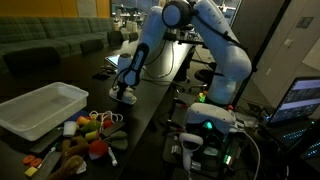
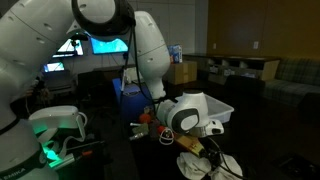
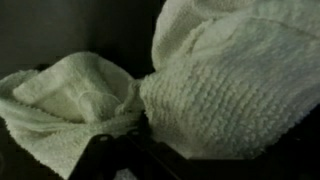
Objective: Use the white cloth to push the items on the table to the left and then put the cloth in the dish
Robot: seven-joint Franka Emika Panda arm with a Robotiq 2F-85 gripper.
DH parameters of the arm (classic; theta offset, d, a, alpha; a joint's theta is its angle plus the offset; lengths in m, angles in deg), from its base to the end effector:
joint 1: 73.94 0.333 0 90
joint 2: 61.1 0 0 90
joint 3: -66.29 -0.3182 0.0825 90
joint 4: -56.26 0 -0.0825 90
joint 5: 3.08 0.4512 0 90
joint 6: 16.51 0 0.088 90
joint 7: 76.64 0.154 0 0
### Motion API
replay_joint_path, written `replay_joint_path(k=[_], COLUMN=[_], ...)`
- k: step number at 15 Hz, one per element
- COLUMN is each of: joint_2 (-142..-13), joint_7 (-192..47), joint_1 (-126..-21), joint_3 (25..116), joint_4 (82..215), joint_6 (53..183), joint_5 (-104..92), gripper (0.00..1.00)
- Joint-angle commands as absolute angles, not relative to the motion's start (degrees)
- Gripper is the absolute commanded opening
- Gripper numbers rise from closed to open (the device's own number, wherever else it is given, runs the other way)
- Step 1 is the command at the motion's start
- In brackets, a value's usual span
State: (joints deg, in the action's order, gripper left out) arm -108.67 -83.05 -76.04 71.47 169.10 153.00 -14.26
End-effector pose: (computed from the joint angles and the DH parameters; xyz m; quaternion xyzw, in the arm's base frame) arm 0.6261 -0.0755 -0.0478 0.9899 0.1037 0.0702 0.0661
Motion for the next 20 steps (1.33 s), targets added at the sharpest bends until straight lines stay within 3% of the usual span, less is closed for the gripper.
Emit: replay_joint_path(k=[1,8,10,20], joint_2=[-111.5,-111.0,-110.6,-110.0], joint_7=[-87.4,-91.9,-91.8,-89.6], joint_1=[-82.1,-86.2,-85.6,-77.7], joint_3=[65.1,57.8,56.8,49.4], joint_4=[166.1,169.1,170.3,174.1], joint_6=[148.0,145.2,145.9,146.6], joint_5=[-11.8,-9.0,-8.8,-7.6], gripper=[0.57,0.04,0.0,0.01])
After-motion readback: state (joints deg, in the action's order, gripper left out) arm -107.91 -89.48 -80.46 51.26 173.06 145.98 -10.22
